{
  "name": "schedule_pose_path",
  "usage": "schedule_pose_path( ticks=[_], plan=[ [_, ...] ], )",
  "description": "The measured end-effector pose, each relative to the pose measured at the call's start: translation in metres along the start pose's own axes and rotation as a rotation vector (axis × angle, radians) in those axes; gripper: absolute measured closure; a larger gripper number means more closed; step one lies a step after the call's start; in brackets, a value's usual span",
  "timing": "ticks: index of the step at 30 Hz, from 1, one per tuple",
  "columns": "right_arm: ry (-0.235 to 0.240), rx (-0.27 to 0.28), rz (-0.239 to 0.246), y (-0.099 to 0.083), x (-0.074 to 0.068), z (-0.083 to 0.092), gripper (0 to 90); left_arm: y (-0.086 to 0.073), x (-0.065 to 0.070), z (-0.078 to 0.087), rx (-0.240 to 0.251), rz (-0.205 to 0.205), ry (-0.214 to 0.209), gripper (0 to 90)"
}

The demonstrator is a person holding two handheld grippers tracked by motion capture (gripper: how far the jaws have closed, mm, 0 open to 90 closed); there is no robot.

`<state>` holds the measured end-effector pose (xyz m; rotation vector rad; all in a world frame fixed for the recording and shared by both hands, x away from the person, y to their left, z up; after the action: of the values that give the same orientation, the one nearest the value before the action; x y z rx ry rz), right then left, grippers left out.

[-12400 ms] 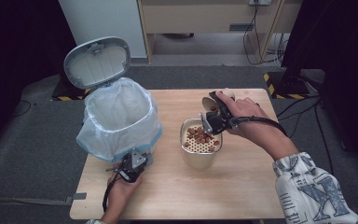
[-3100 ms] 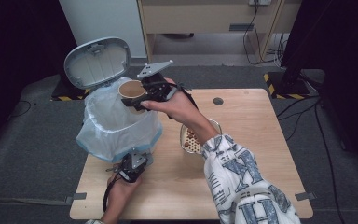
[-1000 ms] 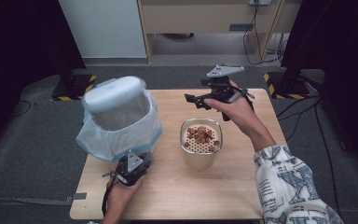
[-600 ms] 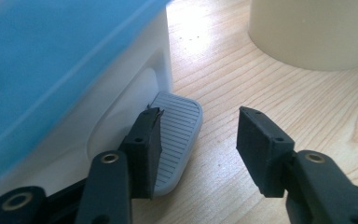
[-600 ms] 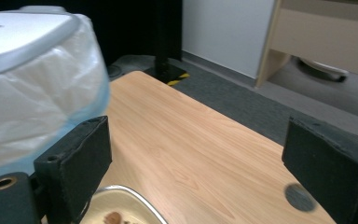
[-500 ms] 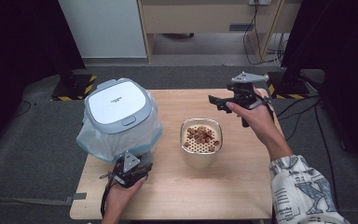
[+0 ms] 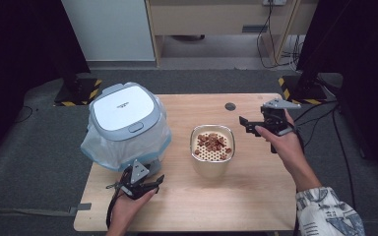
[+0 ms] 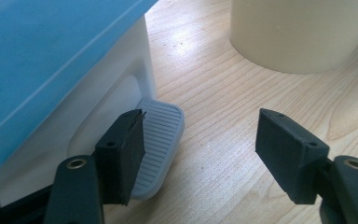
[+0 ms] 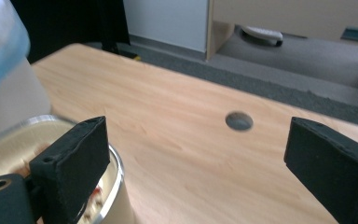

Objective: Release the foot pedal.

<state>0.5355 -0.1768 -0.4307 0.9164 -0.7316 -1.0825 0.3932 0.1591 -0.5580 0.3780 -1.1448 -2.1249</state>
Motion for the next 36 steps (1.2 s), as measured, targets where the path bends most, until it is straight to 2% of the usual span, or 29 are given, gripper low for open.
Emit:
schedule_pose_path(
  ticks=[7, 13, 19, 28, 34, 36],
  plan=[
    [-0.02, -0.032, -0.002, -0.036, 0.009, 0.003, 7.1, -0.002, 0.001, -0.003, -0.006, 0.0, -0.014, 28.2],
    [-0.049, -0.058, -0.039, -0.065, 0.019, 0.004, 6.7, -0.002, 0.003, -0.004, -0.013, -0.003, -0.023, 27.9],
    [-0.086, -0.104, -0.075, -0.094, 0.032, -0.003, 6.6, -0.003, 0.003, -0.005, -0.015, 0.001, -0.027, 27.5],
    [-0.111, -0.208, -0.069, -0.134, 0.035, -0.022, 6.4, -0.004, 0.004, -0.006, -0.025, -0.001, -0.032, 27.4],
    [-0.13, -0.311, -0.059, -0.161, 0.032, -0.035, 6.1, -0.005, 0.003, -0.006, -0.028, -0.001, -0.031, 27.4],
    [-0.133, -0.326, -0.053, -0.165, 0.03, -0.037, 6.1, -0.005, 0.003, -0.006, -0.032, -0.004, -0.031, 27.3]
  ],
)
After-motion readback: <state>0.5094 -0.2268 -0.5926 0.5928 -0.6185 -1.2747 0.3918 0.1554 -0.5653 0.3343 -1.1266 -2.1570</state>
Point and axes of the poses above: each handheld gripper's, and its own axes: z roughly backward along the jaws, y roughly out of its top, x roughly to its right, the point moved 10 cm from there along -z, roughly forward along the jaws, and after that the axes turned 13 degrees about -y, right-handed, at the moved point
